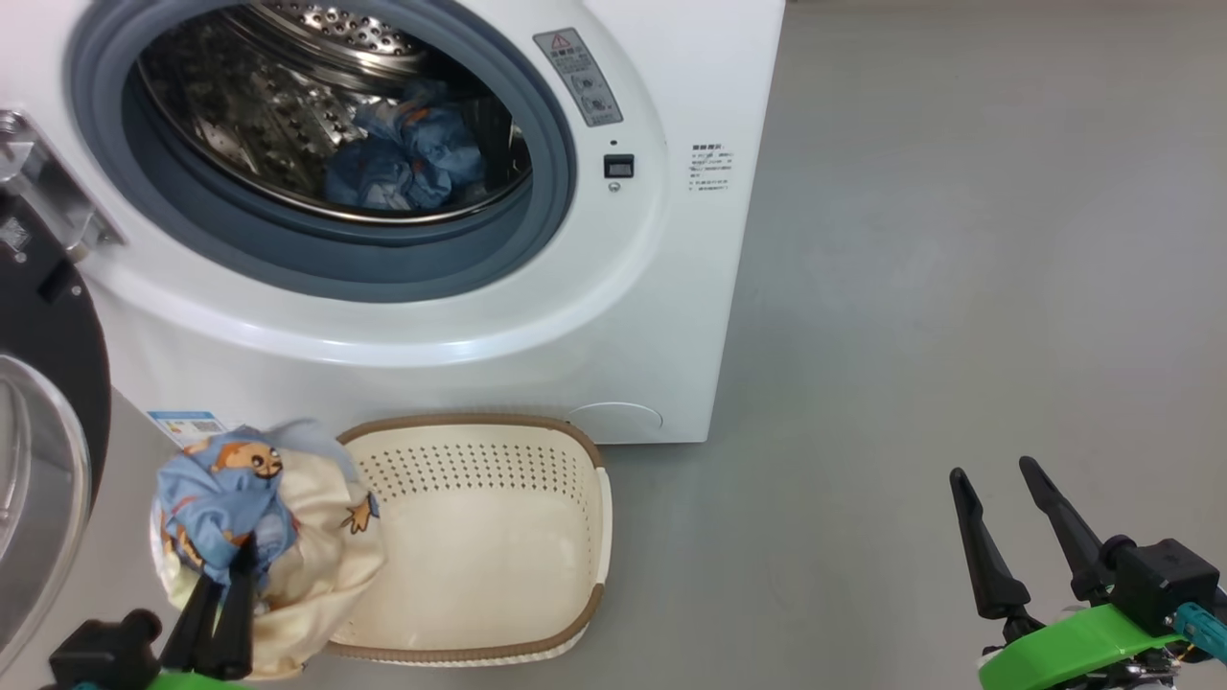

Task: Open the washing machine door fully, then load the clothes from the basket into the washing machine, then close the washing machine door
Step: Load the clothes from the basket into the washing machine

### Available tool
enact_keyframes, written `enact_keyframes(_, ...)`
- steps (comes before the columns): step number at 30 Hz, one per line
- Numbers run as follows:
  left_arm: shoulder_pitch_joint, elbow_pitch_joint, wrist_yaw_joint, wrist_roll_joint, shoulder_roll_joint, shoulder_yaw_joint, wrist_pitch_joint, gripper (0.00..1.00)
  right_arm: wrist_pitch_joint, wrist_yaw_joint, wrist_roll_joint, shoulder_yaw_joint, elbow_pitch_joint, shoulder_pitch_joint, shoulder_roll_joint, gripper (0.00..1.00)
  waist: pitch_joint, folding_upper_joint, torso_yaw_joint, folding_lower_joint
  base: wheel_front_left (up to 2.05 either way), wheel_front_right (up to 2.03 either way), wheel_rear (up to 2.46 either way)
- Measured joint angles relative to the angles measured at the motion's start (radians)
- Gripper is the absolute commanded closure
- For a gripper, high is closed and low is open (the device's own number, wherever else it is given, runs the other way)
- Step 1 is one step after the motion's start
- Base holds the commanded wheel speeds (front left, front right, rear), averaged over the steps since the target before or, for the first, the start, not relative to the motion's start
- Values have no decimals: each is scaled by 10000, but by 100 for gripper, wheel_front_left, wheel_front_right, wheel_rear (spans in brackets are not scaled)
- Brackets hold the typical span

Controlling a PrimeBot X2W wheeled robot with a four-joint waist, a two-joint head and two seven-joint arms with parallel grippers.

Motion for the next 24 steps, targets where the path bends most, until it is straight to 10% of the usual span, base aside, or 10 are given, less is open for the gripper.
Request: enact_keyframes(24, 1045, -1018, 0, 374, -326, 637, 0, 100, 0, 0, -2, -219, -146, 299, 35, 0, 15, 0, -144, 0, 0, 0, 0)
